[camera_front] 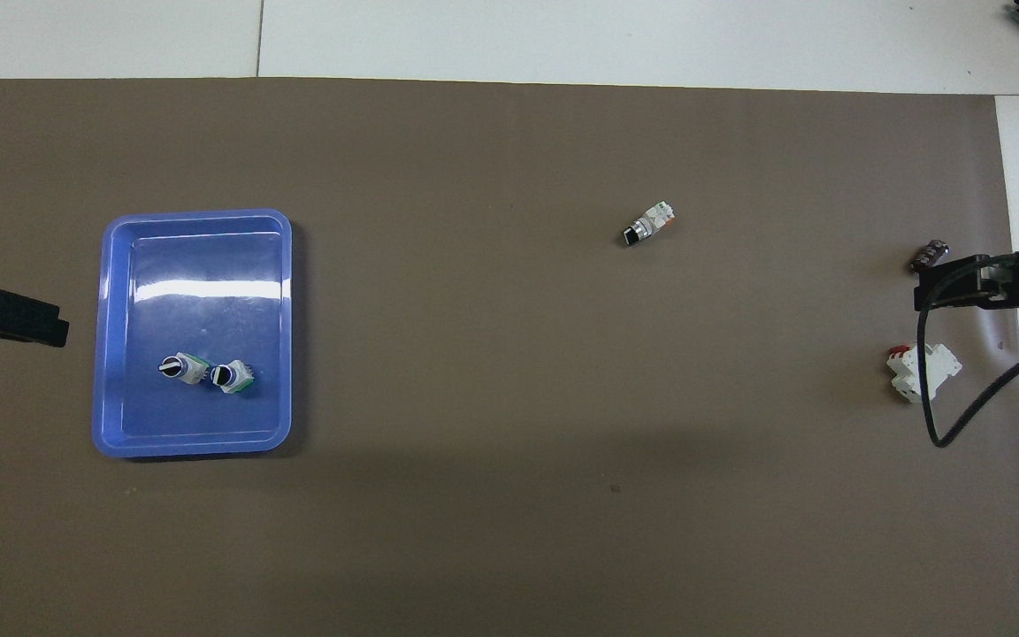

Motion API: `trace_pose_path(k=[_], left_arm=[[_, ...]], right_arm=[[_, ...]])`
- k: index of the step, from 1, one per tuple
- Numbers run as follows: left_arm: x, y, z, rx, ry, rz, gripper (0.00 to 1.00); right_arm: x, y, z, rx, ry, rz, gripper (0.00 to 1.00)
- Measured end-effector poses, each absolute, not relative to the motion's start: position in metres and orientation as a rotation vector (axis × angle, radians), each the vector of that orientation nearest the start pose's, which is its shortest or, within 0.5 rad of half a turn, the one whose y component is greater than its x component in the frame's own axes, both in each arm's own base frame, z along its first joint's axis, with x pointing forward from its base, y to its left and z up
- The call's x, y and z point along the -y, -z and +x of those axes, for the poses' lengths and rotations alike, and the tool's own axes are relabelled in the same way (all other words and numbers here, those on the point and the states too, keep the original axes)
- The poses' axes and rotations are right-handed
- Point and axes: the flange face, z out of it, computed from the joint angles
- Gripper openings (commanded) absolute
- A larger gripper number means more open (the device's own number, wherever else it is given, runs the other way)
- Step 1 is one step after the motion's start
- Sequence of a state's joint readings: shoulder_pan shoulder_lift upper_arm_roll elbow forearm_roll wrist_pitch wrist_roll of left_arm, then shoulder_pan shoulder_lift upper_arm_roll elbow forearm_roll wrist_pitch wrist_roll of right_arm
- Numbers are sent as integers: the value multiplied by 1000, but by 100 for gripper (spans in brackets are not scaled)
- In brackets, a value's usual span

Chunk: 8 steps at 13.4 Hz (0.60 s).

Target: Turn and place switch with both arms

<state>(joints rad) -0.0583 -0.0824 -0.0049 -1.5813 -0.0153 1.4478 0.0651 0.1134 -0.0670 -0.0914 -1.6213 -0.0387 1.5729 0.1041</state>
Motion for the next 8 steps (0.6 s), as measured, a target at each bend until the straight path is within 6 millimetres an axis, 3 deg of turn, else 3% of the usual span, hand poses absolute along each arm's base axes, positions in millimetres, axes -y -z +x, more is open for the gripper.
trace_pose_path(k=[3, 5, 8], left_arm=[[34, -653, 515, -204, -81, -3149, 100], [34, -653, 515, -204, -81, -3149, 100], [34, -653, 515, -204, -81, -3149, 100]], right_arm=[[-9, -643, 527, -121, 43, -3168, 100], [-3, -641, 533, -203, 123, -3157, 100], [-2, -614, 555, -430, 222, -3116, 100]])
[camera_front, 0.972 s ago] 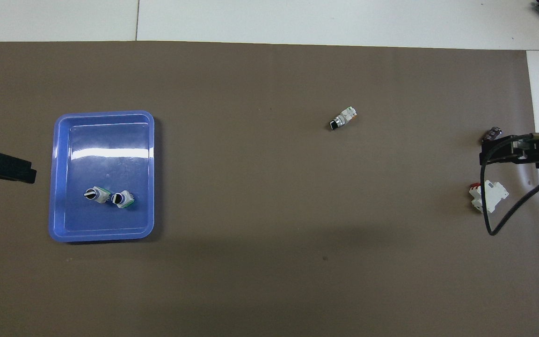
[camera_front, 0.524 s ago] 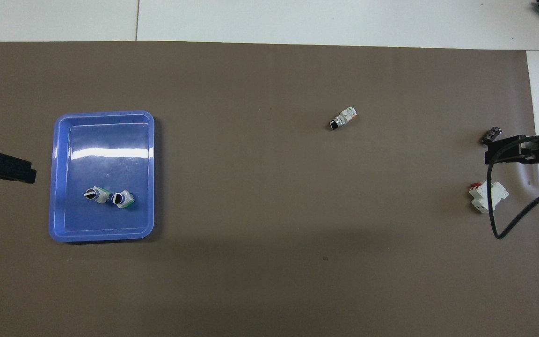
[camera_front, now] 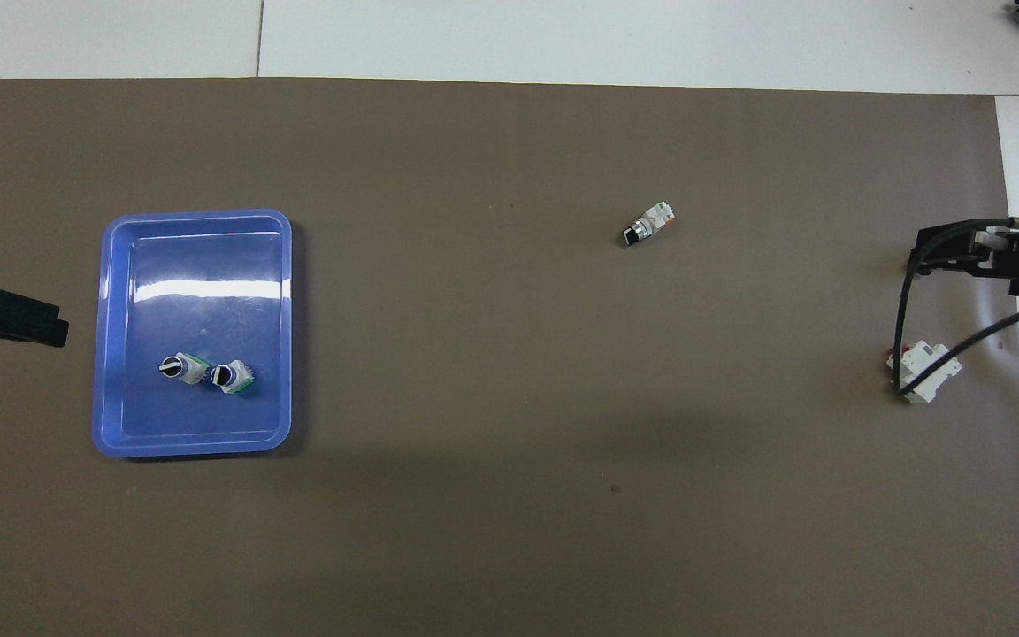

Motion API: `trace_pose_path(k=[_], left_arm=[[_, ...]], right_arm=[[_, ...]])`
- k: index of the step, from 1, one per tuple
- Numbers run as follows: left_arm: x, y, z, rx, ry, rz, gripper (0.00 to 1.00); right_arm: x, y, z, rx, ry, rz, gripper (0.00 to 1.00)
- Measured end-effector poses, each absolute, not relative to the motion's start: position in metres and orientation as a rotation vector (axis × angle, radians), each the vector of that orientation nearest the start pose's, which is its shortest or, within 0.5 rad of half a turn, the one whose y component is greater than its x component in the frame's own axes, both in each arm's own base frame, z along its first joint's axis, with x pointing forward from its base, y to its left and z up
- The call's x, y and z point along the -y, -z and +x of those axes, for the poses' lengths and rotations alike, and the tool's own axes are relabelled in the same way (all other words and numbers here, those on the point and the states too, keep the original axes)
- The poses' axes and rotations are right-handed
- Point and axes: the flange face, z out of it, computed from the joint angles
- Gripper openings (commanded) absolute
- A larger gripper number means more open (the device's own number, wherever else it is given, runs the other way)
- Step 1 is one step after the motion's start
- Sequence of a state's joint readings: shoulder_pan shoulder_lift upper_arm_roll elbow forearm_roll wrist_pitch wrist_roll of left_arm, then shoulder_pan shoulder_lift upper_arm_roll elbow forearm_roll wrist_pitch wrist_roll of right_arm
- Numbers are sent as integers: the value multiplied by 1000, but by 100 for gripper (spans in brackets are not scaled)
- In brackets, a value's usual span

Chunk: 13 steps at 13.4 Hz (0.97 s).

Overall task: Turn and place switch with both arms
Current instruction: 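Reach the right gripper toward the small black-and-white switch on the table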

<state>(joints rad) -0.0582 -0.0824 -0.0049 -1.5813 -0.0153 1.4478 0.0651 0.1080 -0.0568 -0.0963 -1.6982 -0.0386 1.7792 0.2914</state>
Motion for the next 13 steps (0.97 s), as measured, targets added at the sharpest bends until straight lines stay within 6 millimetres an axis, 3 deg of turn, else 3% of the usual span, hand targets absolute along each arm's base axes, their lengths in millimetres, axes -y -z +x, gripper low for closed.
trace_pose_path(k=[2, 4, 6, 8, 11, 13], left_arm=[[34, -653, 515, -204, -81, -3149, 100], [34, -653, 515, -204, -81, -3149, 100], [34, -653, 515, -204, -81, -3149, 100], [34, -653, 515, -204, -81, -3149, 100], [34, -653, 515, -204, -81, -3149, 100], [34, -653, 515, -204, -81, -3149, 100]], right_arm=[[-8, -574, 588, -532, 305, -3076, 100], [-21, -519, 625, -638, 358, -3028, 100], [-44, -465, 655, -717, 367, -3000, 100], [-75, -424, 678, -855, 339, -2959, 100], [-141, -360, 683, -1028, 256, -2914, 100], [-163, -325, 680, -1082, 193, -2917, 100]])
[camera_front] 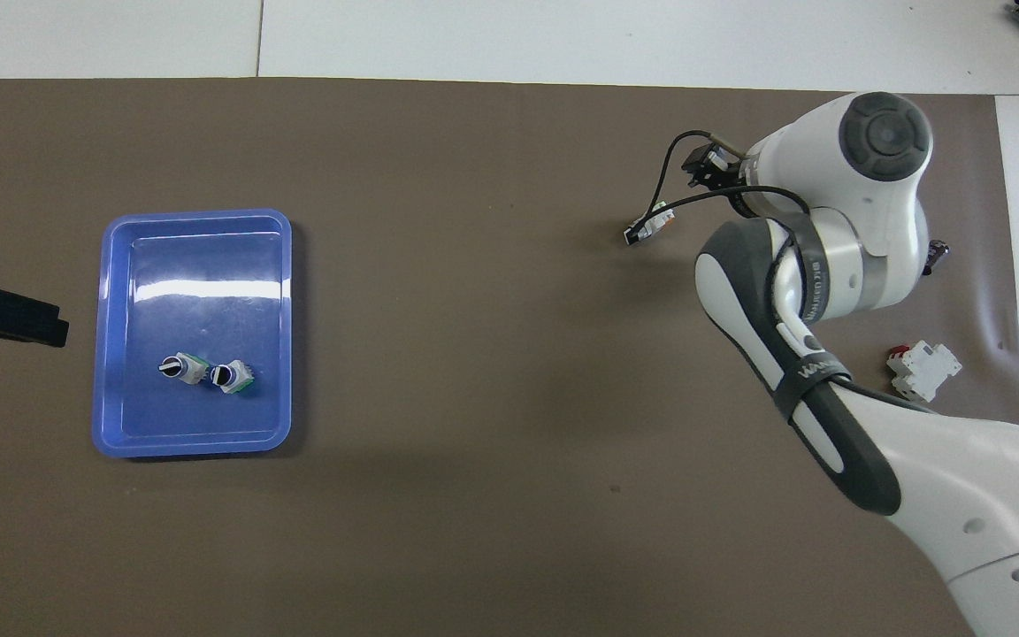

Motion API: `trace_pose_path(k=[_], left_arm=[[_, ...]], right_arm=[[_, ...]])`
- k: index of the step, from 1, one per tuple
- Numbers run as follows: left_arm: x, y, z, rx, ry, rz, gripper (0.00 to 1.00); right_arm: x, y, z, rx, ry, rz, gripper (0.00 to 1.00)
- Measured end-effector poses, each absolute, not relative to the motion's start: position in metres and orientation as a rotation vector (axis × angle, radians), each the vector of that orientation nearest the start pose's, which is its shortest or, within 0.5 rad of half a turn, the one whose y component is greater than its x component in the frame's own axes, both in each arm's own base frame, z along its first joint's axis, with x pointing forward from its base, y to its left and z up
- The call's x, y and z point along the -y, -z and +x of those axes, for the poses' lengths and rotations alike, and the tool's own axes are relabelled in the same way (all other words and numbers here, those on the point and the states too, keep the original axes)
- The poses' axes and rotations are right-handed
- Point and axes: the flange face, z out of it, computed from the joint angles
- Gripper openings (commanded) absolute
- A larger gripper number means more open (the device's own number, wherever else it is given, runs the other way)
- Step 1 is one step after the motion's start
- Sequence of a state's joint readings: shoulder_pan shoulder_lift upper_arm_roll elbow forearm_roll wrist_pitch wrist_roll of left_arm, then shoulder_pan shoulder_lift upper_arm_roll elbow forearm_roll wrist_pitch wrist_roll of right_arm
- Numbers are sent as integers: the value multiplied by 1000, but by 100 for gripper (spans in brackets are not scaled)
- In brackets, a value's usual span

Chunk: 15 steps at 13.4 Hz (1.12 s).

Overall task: Turn and place switch with both arms
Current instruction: 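Reach the right gripper toward the small black-and-white switch on the table, then grasp the switch with the right gripper and lift it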

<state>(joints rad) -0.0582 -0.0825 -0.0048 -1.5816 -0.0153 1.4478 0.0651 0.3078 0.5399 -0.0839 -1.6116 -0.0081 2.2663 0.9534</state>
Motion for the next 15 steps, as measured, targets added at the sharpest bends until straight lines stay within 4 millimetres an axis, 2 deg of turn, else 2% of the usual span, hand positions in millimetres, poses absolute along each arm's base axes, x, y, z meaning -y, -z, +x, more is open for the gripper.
trace_pose_path(k=[2, 4, 7, 10, 12, 15], left_arm=[[34, -653, 515, -204, -81, -3149, 100], [34, -653, 515, -204, -81, -3149, 100], [34, -653, 514, -204, -81, -3149, 100], [34, -653, 514, -204, -81, -3149, 100], [34, -653, 514, -204, -81, -3149, 100], [34, -653, 514, -204, -81, -3149, 100]], right_arm=[[-156, -310, 683, -1155, 130, -2849, 100], [-156, -305, 685, -1178, 116, -2810, 100], [-155, -305, 685, -1184, 117, -2802, 100], [-141, -305, 690, -1213, 126, -2786, 100], [-141, -304, 693, -1236, 108, -2748, 100], [-140, -312, 707, -1296, 124, -2650, 100]])
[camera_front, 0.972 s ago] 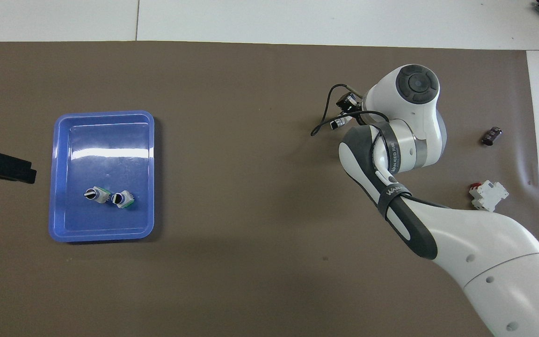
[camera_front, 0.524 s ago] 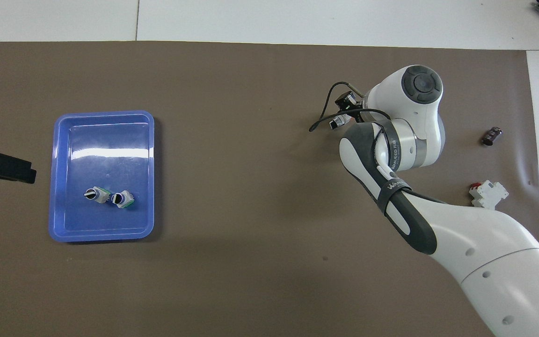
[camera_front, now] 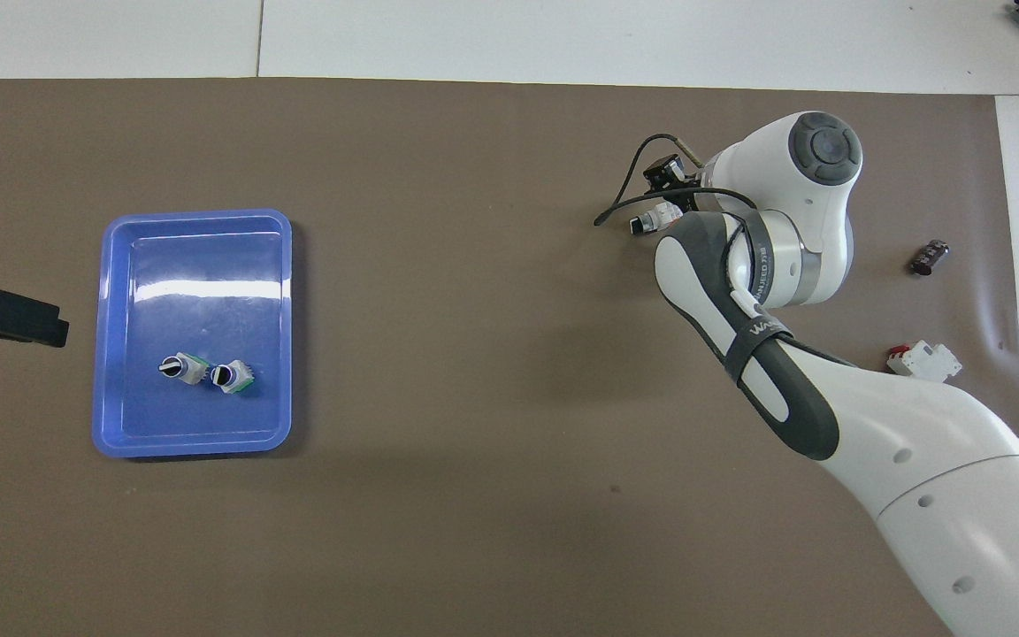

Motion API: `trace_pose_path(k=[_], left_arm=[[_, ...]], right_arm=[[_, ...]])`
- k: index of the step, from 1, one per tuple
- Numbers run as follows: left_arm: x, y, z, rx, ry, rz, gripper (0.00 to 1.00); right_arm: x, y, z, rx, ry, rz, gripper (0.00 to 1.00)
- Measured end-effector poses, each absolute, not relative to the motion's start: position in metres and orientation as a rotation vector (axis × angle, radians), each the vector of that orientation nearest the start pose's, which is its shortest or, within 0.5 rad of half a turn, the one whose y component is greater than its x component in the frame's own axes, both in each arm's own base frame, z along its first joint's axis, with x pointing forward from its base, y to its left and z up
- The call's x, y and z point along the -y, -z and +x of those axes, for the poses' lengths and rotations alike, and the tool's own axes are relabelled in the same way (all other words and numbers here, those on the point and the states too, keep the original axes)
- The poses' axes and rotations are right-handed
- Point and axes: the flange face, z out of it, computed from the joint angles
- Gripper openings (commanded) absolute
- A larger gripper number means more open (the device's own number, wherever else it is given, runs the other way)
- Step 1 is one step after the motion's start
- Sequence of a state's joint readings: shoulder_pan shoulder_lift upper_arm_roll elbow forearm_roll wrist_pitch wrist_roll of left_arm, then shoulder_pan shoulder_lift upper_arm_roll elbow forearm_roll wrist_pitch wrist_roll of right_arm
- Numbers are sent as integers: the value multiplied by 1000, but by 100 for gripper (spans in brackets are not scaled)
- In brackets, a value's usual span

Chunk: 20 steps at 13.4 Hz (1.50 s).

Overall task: Turn and place switch with both arms
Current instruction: 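Grasp the switch with the right gripper and lift it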

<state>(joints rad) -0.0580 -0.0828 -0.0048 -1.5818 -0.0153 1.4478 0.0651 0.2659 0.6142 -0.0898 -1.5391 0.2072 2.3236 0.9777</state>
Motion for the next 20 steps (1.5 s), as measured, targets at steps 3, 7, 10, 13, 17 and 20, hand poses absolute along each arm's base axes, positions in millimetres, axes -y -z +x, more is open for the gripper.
trace_pose_path(k=[3, 7, 10, 13, 17, 20], left_arm=[[34, -653, 514, -204, -81, -3149, 100], [34, -653, 514, -204, -81, -3149, 100], [34, -653, 514, -204, -81, -3149, 100], [34, -653, 514, -204, -81, -3149, 100], [34, -653, 514, -204, -82, -3149, 100], [34, -653, 514, -204, -82, -3149, 100]], right_arm=[[-137, -323, 716, -1377, 133, -2541, 100], [-124, -298, 714, -1467, 80, -2507, 100], [-126, -291, 713, -1508, 60, -2481, 88], [-124, -290, 713, -1524, 58, -2472, 0], [-125, -290, 712, -1586, -20, -2346, 0], [-119, -296, 715, -1644, -107, -2202, 0]])
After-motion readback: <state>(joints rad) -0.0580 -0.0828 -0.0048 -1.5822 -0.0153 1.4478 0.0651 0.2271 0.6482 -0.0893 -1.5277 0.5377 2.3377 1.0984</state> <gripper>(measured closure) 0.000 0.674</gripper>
